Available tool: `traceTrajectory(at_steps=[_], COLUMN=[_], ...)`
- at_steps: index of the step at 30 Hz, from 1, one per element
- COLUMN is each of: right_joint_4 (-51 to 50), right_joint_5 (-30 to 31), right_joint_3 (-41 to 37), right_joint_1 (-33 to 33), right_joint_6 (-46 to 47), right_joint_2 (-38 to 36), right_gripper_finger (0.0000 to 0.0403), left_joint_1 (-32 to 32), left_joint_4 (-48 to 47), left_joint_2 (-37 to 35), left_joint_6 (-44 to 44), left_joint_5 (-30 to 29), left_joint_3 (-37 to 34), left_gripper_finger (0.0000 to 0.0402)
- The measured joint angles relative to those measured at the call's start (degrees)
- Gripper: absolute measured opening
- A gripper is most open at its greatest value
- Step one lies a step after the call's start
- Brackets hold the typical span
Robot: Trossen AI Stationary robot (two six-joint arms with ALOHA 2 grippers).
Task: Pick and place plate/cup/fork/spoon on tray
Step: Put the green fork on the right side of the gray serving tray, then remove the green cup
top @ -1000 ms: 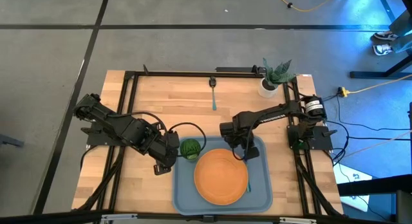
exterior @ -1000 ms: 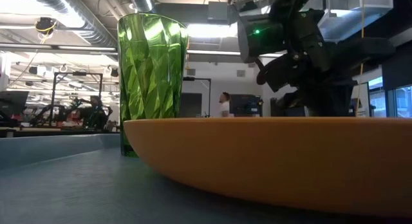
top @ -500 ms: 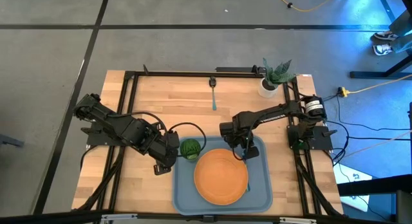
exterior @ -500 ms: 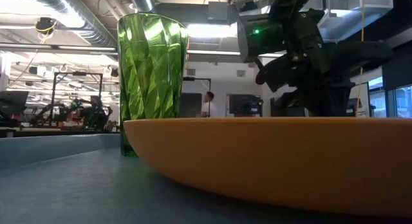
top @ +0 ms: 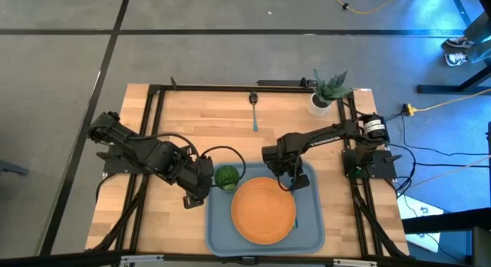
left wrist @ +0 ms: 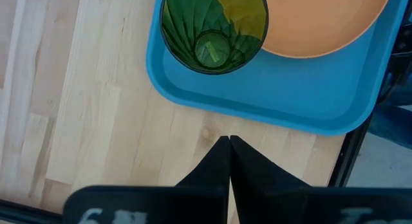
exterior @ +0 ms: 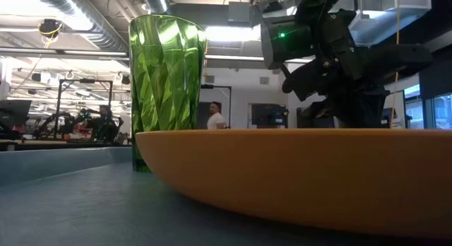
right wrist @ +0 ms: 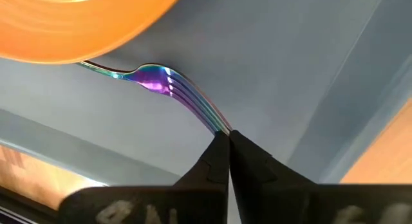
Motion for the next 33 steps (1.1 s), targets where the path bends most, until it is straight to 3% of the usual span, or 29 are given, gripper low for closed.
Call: traceTrajectory(at_steps=[8,17,26,33], right_joint_4=[-0.4,-3.4,-15.1,-13.3], right_joint_5=[0.2,0.4,2.1,5.5], right_joint_3=[0.0,0.4,11.3,17.5], right_joint_1=[0.0,-0.1,-3.7,-6.4], right_joint_6=[0.2,0.2,3.6,10.0], right_joint_2=[0.0,0.0,-1.7,-4.8], right_gripper_finger=[0.0047,0.0051,0.0052,0.0052], left_joint_1=[0.0,0.0,0.0,0.0], left_joint_4=[0.0,0.0,-0.1,-3.8], left_joint_2=[0.0,0.0,0.0,0.0], left_joint_6=[0.0,0.0,-1.6,-7.0], left_joint_5=[0.0,0.0,-2.0,-4.4], left_joint_3=[0.0,0.0,0.0,0.0], left_gripper_finger=[0.0000,0.0000,0.0000,0.0000])
